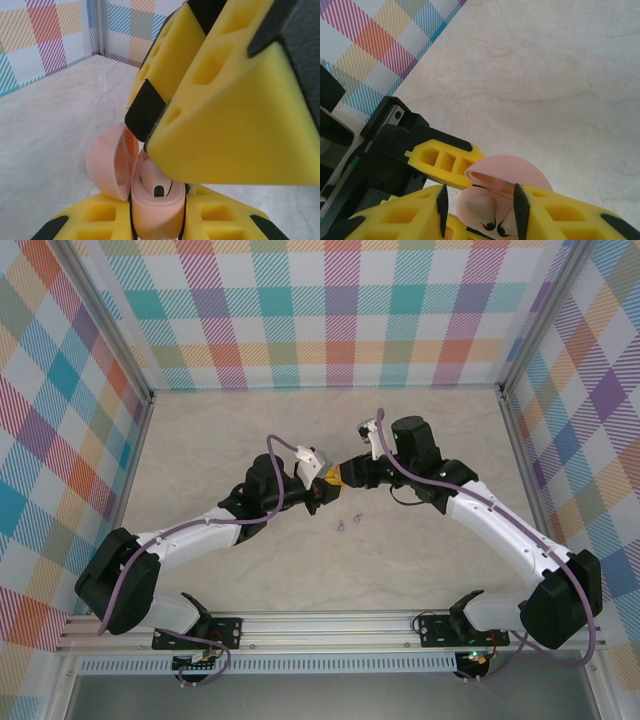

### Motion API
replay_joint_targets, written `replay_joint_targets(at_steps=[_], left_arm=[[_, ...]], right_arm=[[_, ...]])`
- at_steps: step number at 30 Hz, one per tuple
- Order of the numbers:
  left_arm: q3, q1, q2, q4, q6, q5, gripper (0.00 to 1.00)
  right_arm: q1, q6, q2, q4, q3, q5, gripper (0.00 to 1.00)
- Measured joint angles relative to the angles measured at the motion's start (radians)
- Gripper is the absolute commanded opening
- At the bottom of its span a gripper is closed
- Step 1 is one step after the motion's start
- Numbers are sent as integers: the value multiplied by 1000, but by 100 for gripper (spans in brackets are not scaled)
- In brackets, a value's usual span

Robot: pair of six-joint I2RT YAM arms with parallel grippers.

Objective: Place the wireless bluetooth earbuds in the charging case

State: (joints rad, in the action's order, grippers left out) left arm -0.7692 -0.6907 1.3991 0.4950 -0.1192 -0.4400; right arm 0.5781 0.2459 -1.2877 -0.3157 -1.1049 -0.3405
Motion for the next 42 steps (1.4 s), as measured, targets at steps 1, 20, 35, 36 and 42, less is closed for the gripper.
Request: replay_joint_targets(at_steps=[1, 20, 35, 36, 42], left_arm=[[0, 0, 0, -3, 0, 1, 14], [-34, 13, 0, -80, 0, -2, 12], [-48, 45, -60, -47, 49, -257, 13], [-48, 45, -60, -37, 56, -272, 13], [-48, 45, -58, 6, 88, -336, 13]], right_arm=[[0, 0, 0, 0, 0, 0, 45], [-105, 33, 62, -22, 38, 138, 51], [-219, 37, 39, 10, 97, -86, 34], [-219, 37, 34, 16, 97, -101, 33], [-219, 37, 20, 45, 98, -195, 32]])
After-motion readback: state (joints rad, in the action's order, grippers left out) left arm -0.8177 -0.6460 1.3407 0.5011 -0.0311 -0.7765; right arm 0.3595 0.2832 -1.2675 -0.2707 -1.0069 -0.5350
